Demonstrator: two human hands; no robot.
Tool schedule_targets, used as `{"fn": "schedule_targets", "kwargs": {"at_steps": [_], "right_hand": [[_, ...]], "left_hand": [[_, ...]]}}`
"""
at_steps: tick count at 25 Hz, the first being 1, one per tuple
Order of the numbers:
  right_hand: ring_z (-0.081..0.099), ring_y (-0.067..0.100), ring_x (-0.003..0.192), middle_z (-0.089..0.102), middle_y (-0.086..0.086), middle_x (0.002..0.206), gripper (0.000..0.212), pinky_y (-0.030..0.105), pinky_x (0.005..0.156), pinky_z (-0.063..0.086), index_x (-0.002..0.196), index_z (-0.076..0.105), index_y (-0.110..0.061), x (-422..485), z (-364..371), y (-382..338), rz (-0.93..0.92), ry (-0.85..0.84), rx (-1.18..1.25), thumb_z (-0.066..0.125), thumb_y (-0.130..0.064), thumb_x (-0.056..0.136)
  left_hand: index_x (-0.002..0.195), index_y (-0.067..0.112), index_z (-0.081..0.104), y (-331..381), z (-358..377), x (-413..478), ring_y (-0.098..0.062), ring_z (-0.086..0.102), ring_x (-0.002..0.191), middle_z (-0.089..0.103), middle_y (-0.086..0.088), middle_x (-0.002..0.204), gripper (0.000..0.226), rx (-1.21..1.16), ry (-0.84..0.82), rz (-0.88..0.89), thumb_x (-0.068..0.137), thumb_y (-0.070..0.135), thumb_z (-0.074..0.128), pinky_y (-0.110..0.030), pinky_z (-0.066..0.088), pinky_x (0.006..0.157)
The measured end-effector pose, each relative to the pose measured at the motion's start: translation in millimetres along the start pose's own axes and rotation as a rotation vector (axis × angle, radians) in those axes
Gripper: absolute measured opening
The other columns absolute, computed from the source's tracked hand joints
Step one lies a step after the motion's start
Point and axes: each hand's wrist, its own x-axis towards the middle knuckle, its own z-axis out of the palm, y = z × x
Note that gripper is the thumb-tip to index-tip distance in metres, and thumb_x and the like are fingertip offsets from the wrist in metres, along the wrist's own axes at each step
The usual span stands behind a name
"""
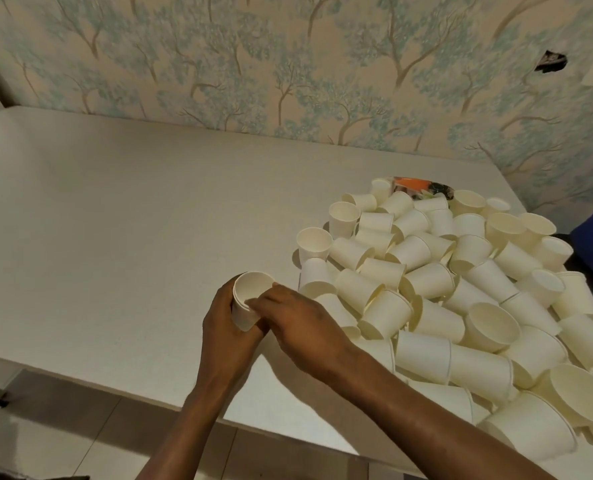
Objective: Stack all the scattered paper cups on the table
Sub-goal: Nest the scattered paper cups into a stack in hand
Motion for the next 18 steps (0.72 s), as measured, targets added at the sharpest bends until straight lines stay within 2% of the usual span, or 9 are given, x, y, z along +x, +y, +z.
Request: {"fn": "schedule_targets", "kwargs": {"at_steps": [2,4,7,9,13,16,18], "right_hand": [[0.061,0.022,0.114,0.067,0.005,0.125,0.032,0.038,0.095,0.052,0.13,0.064,-0.014,8.4,-5.2,9.8,-0.002,-0.016,0.041,0.054,-0.01,0.1],[0.059,0.021,0.116,0.065,0.004,0.126,0.031,0.037,0.096,0.051,0.13,0.064,-0.012,25.2,-17.0,25.1,0.095,0.121,0.046,0.051,-0.019,0.103],[0.061,0.02,0.115,0.065,0.003,0.127,0.031,0.036,0.096,0.052,0.13,0.062,-0.014,55.6,-32.5,52.5,0.292,0.245,-0.187,0.052,-0.025,0.103],[0.064,0.021,0.108,0.068,0.005,0.123,0.031,0.034,0.092,0.053,0.127,0.063,-0.014,72.1,-31.7,65.2,0.389,0.207,-0.299,0.053,-0.029,0.102],[0.068,0.021,0.096,0.071,0.007,0.113,0.027,0.032,0.086,0.053,0.12,0.063,-0.013,93.9,-20.8,79.3,0.503,0.084,-0.392,0.056,-0.031,0.101],[0.069,0.023,0.095,0.071,0.01,0.113,0.021,0.033,0.087,0.056,0.117,0.065,-0.012,101.0,-18.0,79.3,0.528,0.02,-0.362,0.062,-0.017,0.098],[0.069,0.024,0.094,0.072,0.01,0.111,0.018,0.032,0.086,0.055,0.115,0.066,-0.011,102.0,-25.0,74.1,0.511,0.047,-0.378,0.059,-0.011,0.098]], "left_hand": [[0.133,0.036,0.055,-3.9,1.5,8.2,0.003,0.061,0.113,0.063,0.021,0.125,0.063,-0.02,-0.007,0.011,0.077,0.028,0.083,-0.003,0.047,0.083],[0.133,0.036,0.054,-9.6,3.8,16.5,0.0,0.061,0.115,0.063,0.018,0.127,0.065,-0.029,0.0,0.021,0.076,0.03,0.085,-0.007,0.049,0.085],[0.135,0.033,0.052,-21.6,8.0,26.9,-0.004,0.06,0.117,0.061,0.017,0.129,0.071,-0.014,0.017,0.011,0.074,0.033,0.087,-0.013,0.051,0.089],[0.136,0.029,0.052,-28.7,10.0,31.1,-0.003,0.059,0.117,0.061,0.018,0.129,0.074,-0.002,0.02,0.012,0.072,0.034,0.088,-0.009,0.049,0.091],[0.137,0.017,0.052,-38.3,13.1,39.3,-0.004,0.059,0.115,0.061,0.009,0.13,0.079,-0.005,0.034,0.017,0.068,0.034,0.087,-0.005,0.045,0.092],[0.136,0.014,0.052,-40.5,13.3,42.5,-0.005,0.059,0.115,0.061,0.006,0.129,0.079,-0.02,0.036,0.002,0.067,0.03,0.088,-0.005,0.046,0.092],[0.136,0.018,0.051,-40.1,13.5,42.0,0.001,0.058,0.114,0.06,0.009,0.129,0.077,-0.031,0.036,-0.005,0.068,0.026,0.089,-0.006,0.046,0.092]]}}
